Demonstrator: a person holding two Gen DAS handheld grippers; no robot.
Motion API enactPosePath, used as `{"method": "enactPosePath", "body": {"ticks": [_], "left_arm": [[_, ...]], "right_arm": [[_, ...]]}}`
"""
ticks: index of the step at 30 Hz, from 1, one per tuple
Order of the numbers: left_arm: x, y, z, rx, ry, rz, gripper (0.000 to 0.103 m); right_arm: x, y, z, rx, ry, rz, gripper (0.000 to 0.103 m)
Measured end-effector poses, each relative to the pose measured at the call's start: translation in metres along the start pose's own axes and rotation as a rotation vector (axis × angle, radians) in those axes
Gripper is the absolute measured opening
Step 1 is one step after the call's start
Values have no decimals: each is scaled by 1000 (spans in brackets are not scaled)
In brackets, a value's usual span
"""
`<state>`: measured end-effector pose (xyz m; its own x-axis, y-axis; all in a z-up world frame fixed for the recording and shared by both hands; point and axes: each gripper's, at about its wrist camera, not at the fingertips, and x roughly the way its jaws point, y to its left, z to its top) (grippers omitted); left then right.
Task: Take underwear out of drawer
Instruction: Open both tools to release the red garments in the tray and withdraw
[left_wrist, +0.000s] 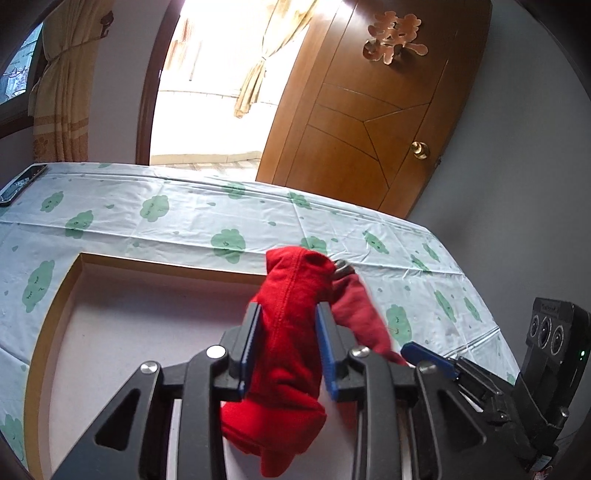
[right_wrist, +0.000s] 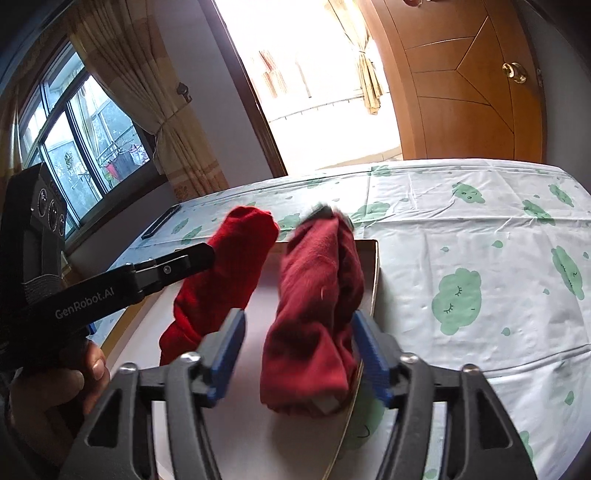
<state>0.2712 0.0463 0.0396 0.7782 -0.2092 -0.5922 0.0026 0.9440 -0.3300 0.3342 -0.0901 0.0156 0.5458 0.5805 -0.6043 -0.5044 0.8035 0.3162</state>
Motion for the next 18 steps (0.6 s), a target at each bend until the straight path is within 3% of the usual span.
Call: {"method": "enactPosePath", "body": {"ticks": [5,18], "left_arm": [[-8,2,-4,-7,-16,-29,49],[-37,-10,-42,42,-10,-111,53]], "right_arm": [[-7,-4,-10,-2,-15,-11,72],[-35,11,-43,13,-35,73,77]]}}
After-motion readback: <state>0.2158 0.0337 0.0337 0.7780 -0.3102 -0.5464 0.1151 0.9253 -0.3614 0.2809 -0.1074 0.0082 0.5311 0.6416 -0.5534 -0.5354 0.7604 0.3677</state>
